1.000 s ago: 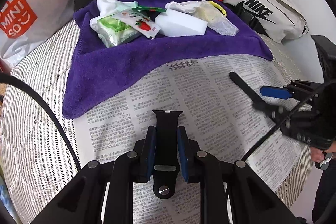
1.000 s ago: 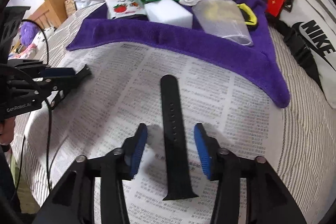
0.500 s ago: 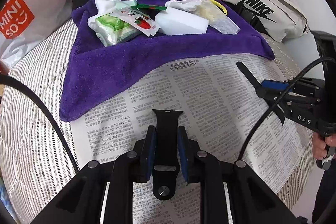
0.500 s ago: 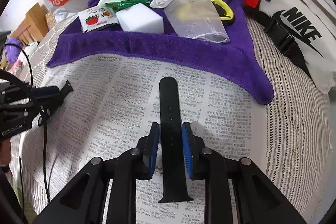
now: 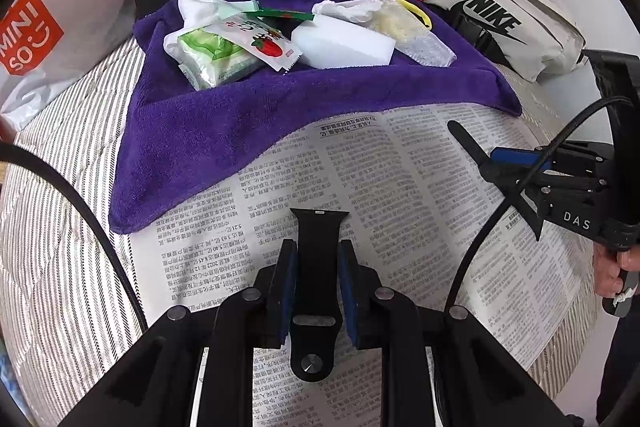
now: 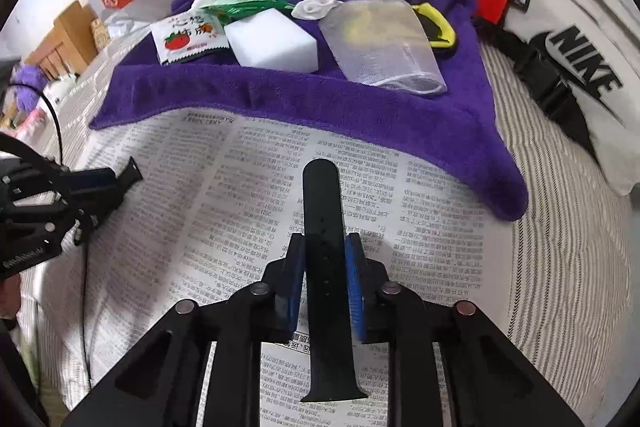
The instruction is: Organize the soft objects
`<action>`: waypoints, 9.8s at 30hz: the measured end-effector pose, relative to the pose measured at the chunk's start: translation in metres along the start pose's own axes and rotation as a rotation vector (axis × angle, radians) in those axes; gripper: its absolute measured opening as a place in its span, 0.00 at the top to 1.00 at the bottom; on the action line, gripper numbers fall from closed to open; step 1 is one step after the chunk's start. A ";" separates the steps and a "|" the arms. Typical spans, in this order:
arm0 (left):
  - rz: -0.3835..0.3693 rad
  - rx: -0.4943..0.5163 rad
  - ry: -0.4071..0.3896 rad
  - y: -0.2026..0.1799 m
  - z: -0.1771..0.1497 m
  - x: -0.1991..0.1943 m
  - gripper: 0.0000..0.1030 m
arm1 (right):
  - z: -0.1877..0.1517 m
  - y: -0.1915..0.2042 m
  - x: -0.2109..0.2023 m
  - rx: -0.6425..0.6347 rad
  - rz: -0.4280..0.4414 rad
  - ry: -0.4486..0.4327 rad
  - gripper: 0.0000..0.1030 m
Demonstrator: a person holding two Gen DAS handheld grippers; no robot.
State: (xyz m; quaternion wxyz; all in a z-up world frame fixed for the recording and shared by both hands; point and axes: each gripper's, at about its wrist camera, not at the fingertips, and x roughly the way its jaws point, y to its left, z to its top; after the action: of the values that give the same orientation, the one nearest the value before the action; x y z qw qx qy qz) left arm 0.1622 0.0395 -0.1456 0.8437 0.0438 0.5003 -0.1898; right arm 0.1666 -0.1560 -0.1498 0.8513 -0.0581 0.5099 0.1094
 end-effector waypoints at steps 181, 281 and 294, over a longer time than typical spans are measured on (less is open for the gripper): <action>-0.012 0.049 -0.124 0.017 0.051 -0.061 0.81 | 0.044 -0.010 -0.059 -0.026 0.049 -0.075 0.81; 0.198 -0.107 -0.359 -0.070 -0.033 -0.160 0.04 | -0.048 0.017 -0.165 0.157 -0.100 -0.281 0.00; 0.195 -0.124 -0.358 -0.066 -0.037 -0.157 0.04 | -0.054 0.020 -0.166 0.150 -0.117 -0.281 0.00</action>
State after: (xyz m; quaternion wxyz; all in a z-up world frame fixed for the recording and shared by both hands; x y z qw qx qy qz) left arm 0.0402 0.0321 -0.0213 0.9345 0.0057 0.3466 -0.0811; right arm 0.0398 -0.1690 -0.0285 0.9211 -0.0080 0.3882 0.0282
